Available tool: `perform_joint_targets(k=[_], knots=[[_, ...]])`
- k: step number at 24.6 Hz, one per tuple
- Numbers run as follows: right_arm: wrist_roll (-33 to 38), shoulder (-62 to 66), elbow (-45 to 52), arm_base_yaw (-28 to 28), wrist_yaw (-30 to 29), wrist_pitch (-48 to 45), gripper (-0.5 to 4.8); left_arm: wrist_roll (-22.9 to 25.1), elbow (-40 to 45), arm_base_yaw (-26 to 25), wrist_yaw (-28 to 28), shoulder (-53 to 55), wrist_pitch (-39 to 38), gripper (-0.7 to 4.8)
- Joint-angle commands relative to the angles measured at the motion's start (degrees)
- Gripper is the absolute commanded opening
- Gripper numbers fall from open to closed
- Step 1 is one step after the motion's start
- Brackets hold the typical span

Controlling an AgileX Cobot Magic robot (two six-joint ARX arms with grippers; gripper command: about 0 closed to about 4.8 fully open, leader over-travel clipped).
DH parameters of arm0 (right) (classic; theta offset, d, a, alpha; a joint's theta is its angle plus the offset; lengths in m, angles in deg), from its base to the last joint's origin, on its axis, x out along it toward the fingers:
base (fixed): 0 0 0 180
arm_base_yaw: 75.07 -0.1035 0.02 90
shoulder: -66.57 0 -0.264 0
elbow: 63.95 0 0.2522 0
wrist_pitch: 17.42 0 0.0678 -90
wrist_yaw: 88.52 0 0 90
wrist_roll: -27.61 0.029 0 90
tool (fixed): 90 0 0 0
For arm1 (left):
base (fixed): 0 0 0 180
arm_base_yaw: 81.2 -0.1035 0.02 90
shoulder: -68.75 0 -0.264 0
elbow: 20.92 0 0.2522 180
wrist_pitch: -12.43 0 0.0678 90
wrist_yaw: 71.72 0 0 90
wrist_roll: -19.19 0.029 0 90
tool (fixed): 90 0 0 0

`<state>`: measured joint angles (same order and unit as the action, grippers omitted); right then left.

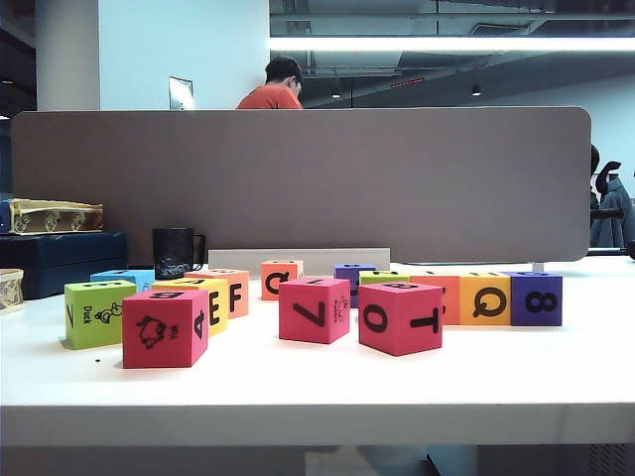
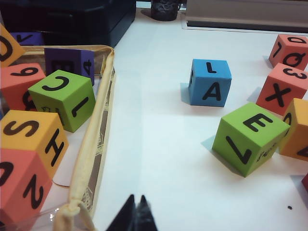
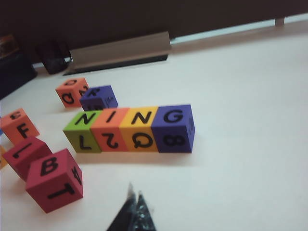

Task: Select the appropriate blocks from the scattered letter blocks on the table and arrange them in a row to spell out "LEARNING".

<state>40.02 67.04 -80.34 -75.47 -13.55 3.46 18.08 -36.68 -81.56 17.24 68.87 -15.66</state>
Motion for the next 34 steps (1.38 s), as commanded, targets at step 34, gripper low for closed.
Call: perform_joint_targets(k=[34], knots=[[-1.3, 13.6, -28.3, 0.0, -3.1, 17.1, -0.03, -3.9, 0.2, 0.0, 0.2, 0.0, 0.1, -0.06]])
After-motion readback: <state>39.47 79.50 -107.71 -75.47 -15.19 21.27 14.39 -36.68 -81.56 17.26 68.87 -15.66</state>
